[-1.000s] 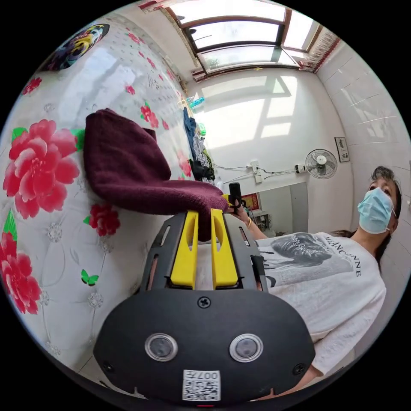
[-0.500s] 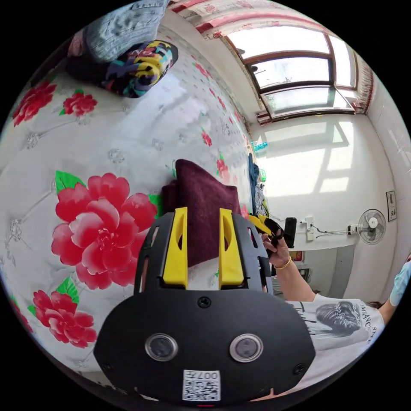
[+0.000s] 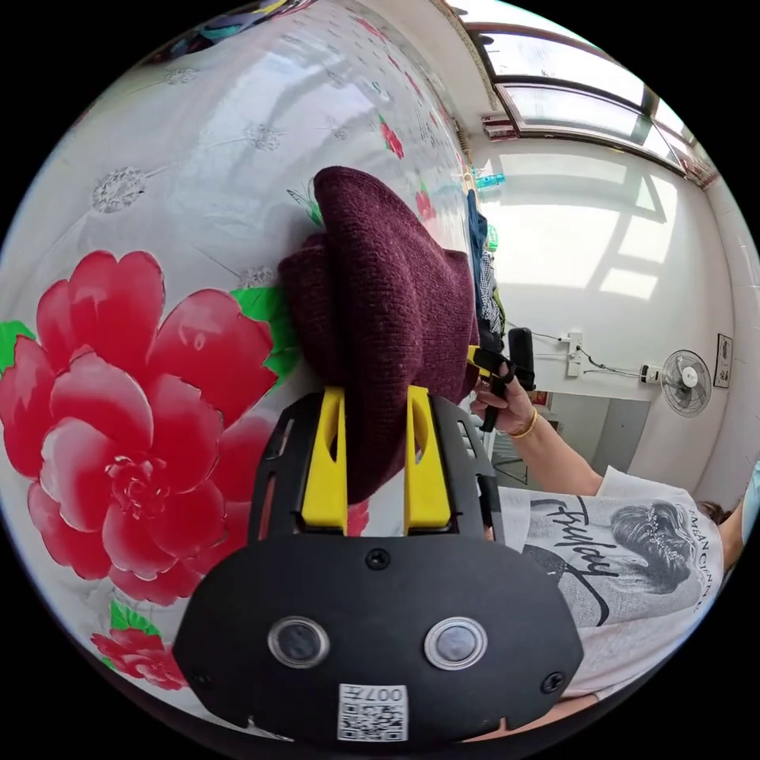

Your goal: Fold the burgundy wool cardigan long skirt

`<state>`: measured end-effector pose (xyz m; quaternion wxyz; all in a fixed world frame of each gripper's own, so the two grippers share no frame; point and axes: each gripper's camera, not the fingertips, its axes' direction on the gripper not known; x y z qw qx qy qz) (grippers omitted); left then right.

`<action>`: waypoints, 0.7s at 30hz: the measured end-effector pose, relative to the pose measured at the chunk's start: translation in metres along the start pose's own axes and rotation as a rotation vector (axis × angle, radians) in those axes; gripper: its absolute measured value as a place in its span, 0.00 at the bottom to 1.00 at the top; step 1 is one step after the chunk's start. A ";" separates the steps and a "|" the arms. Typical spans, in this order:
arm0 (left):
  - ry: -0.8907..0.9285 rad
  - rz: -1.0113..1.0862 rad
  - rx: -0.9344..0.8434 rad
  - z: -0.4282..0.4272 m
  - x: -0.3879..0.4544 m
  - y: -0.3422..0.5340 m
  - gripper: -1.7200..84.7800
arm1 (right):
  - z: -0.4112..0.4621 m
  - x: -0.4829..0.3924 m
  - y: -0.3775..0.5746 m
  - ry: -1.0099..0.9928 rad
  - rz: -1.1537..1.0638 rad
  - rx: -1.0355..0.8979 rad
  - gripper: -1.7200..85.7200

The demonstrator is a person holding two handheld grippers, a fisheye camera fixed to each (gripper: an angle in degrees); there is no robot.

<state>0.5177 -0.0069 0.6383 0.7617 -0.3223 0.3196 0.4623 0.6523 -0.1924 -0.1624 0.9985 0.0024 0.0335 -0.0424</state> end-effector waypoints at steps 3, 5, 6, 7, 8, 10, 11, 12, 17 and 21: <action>0.027 0.017 0.017 -0.011 0.010 0.003 0.13 | -0.006 -0.013 0.003 0.004 -0.027 0.004 0.16; 0.056 0.042 0.052 -0.024 0.021 0.016 0.12 | -0.012 -0.024 0.012 -0.068 -0.042 0.015 0.15; 0.060 0.049 0.056 -0.028 0.024 0.020 0.12 | -0.012 -0.027 0.015 -0.081 -0.043 0.014 0.15; 0.064 0.052 0.058 -0.034 0.029 0.030 0.12 | -0.011 -0.033 0.021 -0.093 -0.049 0.007 0.15; 0.064 0.051 0.056 -0.039 0.032 0.040 0.12 | -0.008 -0.040 0.028 -0.093 -0.059 -0.007 0.15; 0.068 0.044 0.061 -0.046 0.035 0.059 0.12 | -0.001 -0.050 0.038 -0.101 -0.065 -0.026 0.14; 0.068 0.031 0.068 -0.051 0.036 0.071 0.12 | 0.005 -0.056 0.044 -0.113 -0.066 -0.037 0.14; 0.068 0.023 0.076 -0.054 0.036 0.077 0.12 | 0.008 -0.059 0.046 -0.120 -0.068 -0.042 0.14; 0.063 0.001 0.157 -0.085 0.046 0.118 0.12 | 0.032 -0.098 0.053 -0.157 -0.125 -0.077 0.14; 0.056 0.025 0.200 -0.105 0.057 0.120 0.12 | 0.039 -0.126 0.042 -0.173 -0.178 -0.073 0.14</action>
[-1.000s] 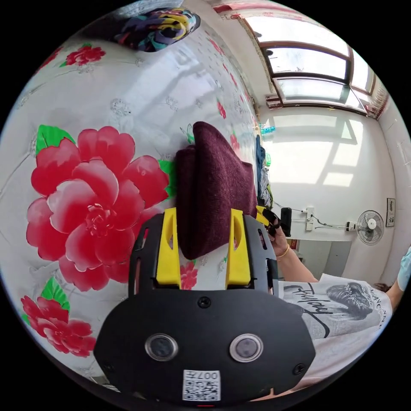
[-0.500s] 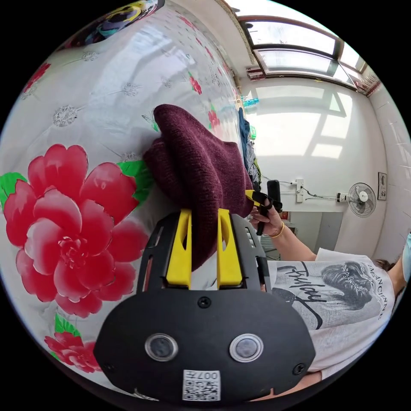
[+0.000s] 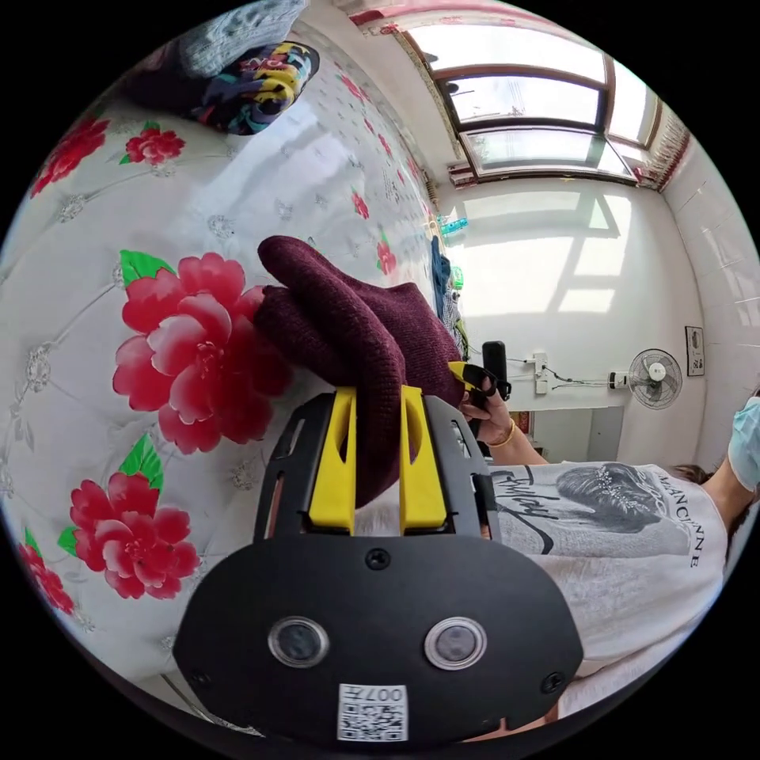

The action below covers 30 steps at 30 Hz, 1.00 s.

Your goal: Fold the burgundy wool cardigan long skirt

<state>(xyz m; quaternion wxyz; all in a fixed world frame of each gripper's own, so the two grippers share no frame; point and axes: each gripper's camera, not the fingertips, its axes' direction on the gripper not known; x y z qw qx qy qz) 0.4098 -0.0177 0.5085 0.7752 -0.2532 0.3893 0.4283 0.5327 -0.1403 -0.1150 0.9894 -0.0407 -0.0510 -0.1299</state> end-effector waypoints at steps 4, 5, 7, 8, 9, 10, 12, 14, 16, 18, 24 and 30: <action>-0.015 0.073 0.026 -0.014 0.018 -0.034 0.12 | 0.000 -0.027 -0.036 -0.007 -0.062 0.038 0.14; -0.013 0.097 0.029 -0.016 0.024 -0.052 0.12 | -0.003 -0.036 -0.050 0.001 -0.084 0.058 0.13; -0.028 0.148 0.032 -0.018 0.038 -0.087 0.11 | -0.011 -0.052 -0.076 0.022 -0.127 0.095 0.13; -0.048 0.193 0.037 -0.019 0.050 -0.114 0.11 | -0.017 -0.065 -0.096 0.041 -0.160 0.122 0.13; -0.060 0.213 0.039 -0.019 0.056 -0.129 0.11 | -0.021 -0.071 -0.107 0.052 -0.176 0.136 0.13; -0.085 0.246 0.053 -0.021 0.069 -0.162 0.12 | -0.028 -0.086 -0.131 0.081 -0.211 0.169 0.13; -0.096 0.251 0.099 -0.025 0.081 -0.216 0.12 | -0.035 -0.105 -0.171 0.124 -0.243 0.227 0.13; -0.186 0.239 0.154 -0.026 0.087 -0.278 0.13 | -0.040 -0.119 -0.225 0.217 -0.255 0.308 0.13; -0.341 0.189 0.141 -0.017 0.079 -0.301 0.13 | -0.037 -0.117 -0.257 0.335 -0.225 0.355 0.13; -0.423 0.146 0.089 0.003 0.062 -0.298 0.12 | -0.028 -0.103 -0.273 0.391 -0.194 0.364 0.12; -0.511 0.096 -0.080 0.091 0.000 -0.171 0.10 | 0.050 -0.014 -0.211 0.448 -0.118 0.141 0.12; -0.670 0.048 -0.131 0.148 0.013 -0.026 0.04 | 0.043 0.015 -0.084 0.690 -0.134 0.069 0.10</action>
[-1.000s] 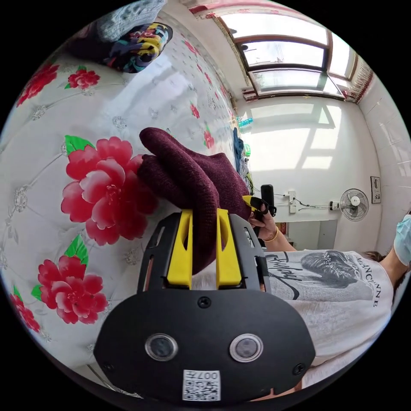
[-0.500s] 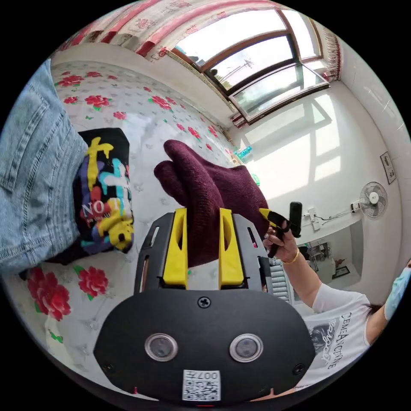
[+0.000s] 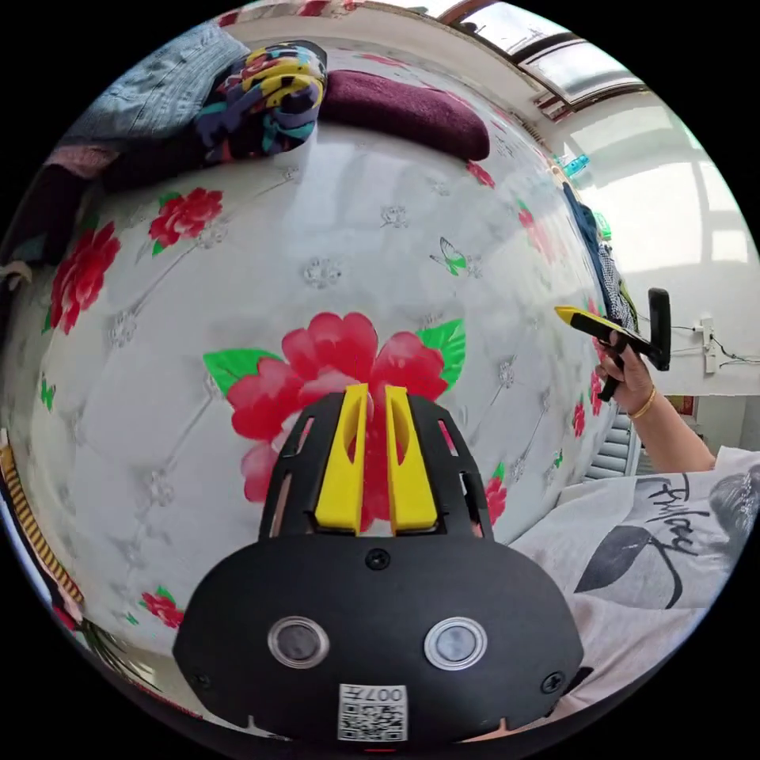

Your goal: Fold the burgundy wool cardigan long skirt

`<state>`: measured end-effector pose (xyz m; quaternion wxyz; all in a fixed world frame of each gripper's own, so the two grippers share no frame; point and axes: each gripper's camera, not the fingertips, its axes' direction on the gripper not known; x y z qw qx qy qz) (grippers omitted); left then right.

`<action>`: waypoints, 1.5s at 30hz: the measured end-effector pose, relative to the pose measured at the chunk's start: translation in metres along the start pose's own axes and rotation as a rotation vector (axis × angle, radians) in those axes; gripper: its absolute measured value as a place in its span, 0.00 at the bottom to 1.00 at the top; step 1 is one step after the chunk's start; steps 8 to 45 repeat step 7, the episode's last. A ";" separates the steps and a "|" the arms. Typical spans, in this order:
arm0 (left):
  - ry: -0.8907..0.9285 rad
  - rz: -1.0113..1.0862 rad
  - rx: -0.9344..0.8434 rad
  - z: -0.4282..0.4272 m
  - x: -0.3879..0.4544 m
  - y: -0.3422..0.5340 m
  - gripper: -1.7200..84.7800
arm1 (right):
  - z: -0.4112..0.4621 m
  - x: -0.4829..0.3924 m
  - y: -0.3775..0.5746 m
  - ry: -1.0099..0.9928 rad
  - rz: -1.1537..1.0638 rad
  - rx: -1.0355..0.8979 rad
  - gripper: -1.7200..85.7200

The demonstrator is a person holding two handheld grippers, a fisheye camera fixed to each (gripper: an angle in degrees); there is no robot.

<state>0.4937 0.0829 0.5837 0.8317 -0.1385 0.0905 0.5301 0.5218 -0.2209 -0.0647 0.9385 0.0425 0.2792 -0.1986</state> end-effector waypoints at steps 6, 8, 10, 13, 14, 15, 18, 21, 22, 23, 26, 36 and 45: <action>-0.066 -0.099 -0.076 0.020 0.053 0.048 0.03 | -0.093 0.118 0.080 0.241 0.302 0.089 0.11; -0.110 -0.115 -0.063 0.020 0.063 0.051 0.02 | -0.115 0.143 0.096 0.291 0.384 0.133 0.12; -0.110 -0.115 -0.063 0.020 0.063 0.051 0.02 | -0.115 0.143 0.096 0.291 0.384 0.133 0.12; -0.110 -0.115 -0.063 0.020 0.063 0.051 0.02 | -0.115 0.143 0.096 0.291 0.384 0.133 0.12; -0.110 -0.115 -0.063 0.020 0.063 0.051 0.02 | -0.115 0.143 0.096 0.291 0.384 0.133 0.12; -0.110 -0.115 -0.063 0.020 0.063 0.051 0.02 | -0.115 0.143 0.096 0.291 0.384 0.133 0.12; -0.110 -0.115 -0.063 0.020 0.063 0.051 0.02 | -0.115 0.143 0.096 0.291 0.384 0.133 0.12; -0.110 -0.115 -0.063 0.020 0.063 0.051 0.02 | -0.115 0.143 0.096 0.291 0.384 0.133 0.12; -0.110 -0.115 -0.063 0.020 0.063 0.051 0.02 | -0.115 0.143 0.096 0.291 0.384 0.133 0.12; -0.110 -0.115 -0.063 0.020 0.063 0.051 0.02 | -0.115 0.143 0.096 0.291 0.384 0.133 0.12; -0.110 -0.115 -0.063 0.020 0.063 0.051 0.02 | -0.115 0.143 0.096 0.291 0.384 0.133 0.12; -0.110 -0.115 -0.063 0.020 0.063 0.051 0.02 | -0.115 0.143 0.096 0.291 0.384 0.133 0.12; -0.110 -0.115 -0.063 0.020 0.063 0.051 0.02 | -0.115 0.143 0.096 0.291 0.384 0.133 0.12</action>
